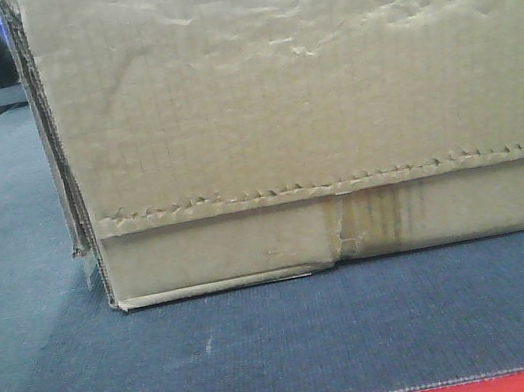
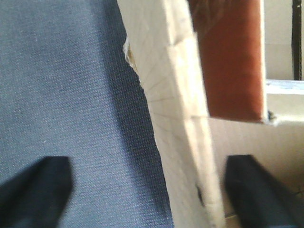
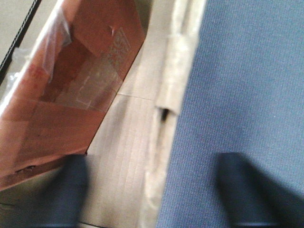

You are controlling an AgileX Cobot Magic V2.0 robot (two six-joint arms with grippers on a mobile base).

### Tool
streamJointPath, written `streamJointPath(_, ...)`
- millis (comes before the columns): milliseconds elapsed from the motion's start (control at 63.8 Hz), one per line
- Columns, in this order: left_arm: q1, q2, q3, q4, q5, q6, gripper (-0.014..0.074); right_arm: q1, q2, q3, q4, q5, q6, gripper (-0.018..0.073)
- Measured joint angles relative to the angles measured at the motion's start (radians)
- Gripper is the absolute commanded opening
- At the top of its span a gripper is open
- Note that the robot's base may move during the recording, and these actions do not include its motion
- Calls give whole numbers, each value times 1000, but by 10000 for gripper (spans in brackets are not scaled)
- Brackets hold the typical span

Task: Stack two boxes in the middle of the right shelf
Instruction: 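Close both grippers on the opposite box walls, then lift the nested boxes off the table with both grippers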

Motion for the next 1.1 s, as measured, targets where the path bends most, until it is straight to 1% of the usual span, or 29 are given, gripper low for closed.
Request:
streamJointPath(16, 0, 0, 0, 0, 0, 0, 172, 0, 0, 0, 0, 0, 0, 38)
streamJointPath(31, 0, 0, 0, -2, 0, 0, 131, 0, 0, 0, 0, 0, 0, -21)
streamJointPath(63, 0, 0, 0, -10, 0, 0, 46, 0, 0, 0, 0, 0, 0, -97)
streamJointPath(78, 0, 0, 0, -15, 0, 0, -20, 0, 0, 0, 3, 0, 0, -151)
streamJointPath(94, 0, 0, 0, -19, -2, 0, -64, 0, 0, 0, 3, 0, 0, -169)
streamJointPath(110, -2, 0, 0, -22, -2, 0, -111, 0, 0, 0, 3, 0, 0, -165)
streamJointPath(157, -6, 0, 0, -34, -8, 0, -111, 3, 0, 0, 0, -2, 3, -151)
streamJointPath(439, -6, 0, 0, -31, -6, -25, -111, 5, 0, 0, 0, -2, 21, -153)
streamJointPath(705, -6, -60, -20, -5, 8, -34, -111, 7, -76, 0, 11, 3, 37, -153)
streamJointPath(877, -6, -96, -148, 19, 24, -34, -111, 7, -147, -57, 22, 3, 41, -153)
streamJointPath(1097, -6, -117, -360, 36, 34, -34, -111, 7, -210, -216, 22, 10, 47, -153)
